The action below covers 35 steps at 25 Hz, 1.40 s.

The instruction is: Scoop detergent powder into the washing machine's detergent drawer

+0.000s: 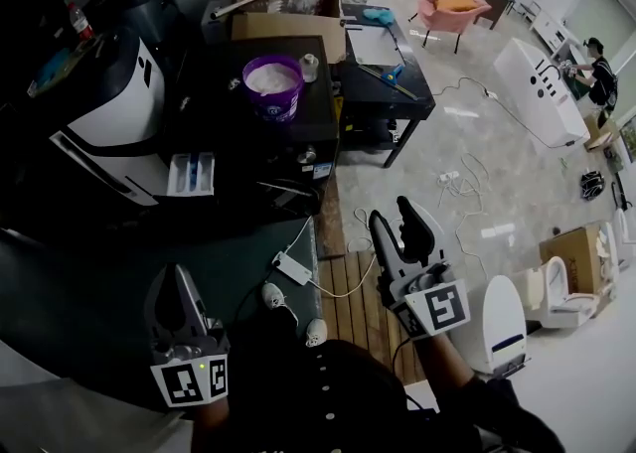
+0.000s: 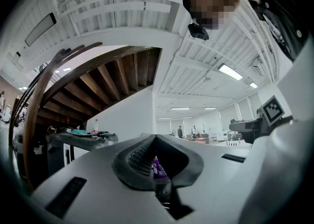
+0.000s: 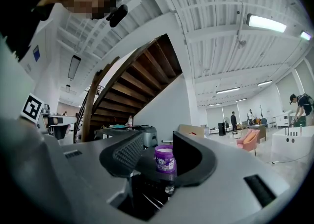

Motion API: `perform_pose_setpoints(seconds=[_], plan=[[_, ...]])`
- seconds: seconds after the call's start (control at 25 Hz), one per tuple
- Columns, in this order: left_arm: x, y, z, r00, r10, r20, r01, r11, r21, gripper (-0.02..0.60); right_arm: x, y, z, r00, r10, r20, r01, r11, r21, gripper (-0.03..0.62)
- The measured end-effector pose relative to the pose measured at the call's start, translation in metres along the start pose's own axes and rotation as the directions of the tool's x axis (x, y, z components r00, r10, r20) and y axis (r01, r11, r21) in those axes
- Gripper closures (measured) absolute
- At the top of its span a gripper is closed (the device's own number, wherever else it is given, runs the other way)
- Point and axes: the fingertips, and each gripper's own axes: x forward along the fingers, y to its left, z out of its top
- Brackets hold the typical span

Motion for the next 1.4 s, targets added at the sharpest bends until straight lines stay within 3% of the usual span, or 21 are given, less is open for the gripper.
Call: perform_pose_setpoints(seconds=[0.6,1.08,1.24,1.4], plan=[[0.116,0.049,-0.013,0.996,-0.086,0.033,0.088,0.995,-0.037,0.568,0.11,-0.014,-0.011,0.996,-0.066,-0.059,0.064,0.997,-0.029,0.411],[0.172,0.085,-0.024,0.989,-0.147,0.035,0.148,0.989,-0.029,0.568,0.175,-0.007,-0.029,0.991,-0.097,-0.091,0.101,0.994,0.031,0.414],[0.192,0.086,-0.027,0.988,-0.151,0.037,0.151,0.988,-0.015,0.568,0.199,-0.011,-0.032,0.995,-0.072,-0.068,0.077,0.994,0.083,0.414],[0.216,0.086,-0.037,0.991,-0.126,0.033,0.127,0.992,-0.015,0.568,0.226,-0.026,-0.05,0.992,-0.049,-0.113,0.058,0.995,0.079,0.414]])
